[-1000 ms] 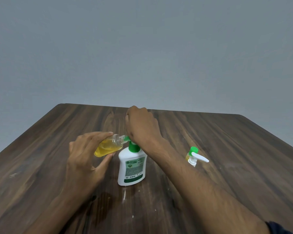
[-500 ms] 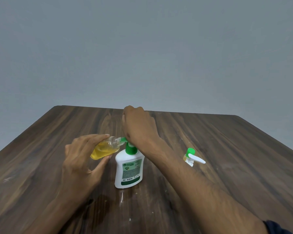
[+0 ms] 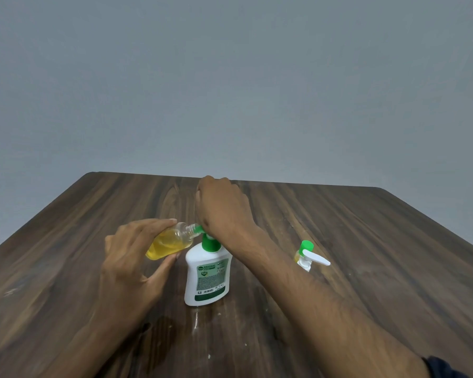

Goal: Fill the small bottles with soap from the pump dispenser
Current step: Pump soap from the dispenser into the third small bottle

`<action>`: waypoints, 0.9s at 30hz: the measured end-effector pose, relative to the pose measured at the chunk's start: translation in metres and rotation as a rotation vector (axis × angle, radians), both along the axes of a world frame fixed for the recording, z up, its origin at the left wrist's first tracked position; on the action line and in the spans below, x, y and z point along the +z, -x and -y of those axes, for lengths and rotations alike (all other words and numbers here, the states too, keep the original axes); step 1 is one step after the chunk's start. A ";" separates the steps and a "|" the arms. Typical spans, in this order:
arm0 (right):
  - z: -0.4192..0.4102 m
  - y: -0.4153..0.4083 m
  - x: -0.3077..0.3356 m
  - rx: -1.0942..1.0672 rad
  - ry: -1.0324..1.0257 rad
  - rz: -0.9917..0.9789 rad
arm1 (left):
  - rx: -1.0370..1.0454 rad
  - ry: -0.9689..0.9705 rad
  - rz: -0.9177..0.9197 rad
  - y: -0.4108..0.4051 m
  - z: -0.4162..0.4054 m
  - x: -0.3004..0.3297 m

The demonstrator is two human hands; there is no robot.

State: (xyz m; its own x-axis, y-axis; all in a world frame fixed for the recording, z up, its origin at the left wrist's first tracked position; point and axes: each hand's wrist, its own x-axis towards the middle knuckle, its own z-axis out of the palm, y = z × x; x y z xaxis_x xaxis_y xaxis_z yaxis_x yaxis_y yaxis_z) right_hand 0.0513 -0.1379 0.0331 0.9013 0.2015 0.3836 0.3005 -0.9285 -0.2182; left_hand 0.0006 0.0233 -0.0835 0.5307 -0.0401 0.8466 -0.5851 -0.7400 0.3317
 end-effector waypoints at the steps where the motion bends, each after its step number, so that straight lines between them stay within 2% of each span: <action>1: 0.001 0.000 0.001 0.000 0.002 0.009 | 0.003 0.000 -0.001 0.000 0.000 0.000; 27: -0.001 0.002 0.002 0.007 0.023 0.000 | -0.001 0.005 0.008 -0.001 0.000 -0.001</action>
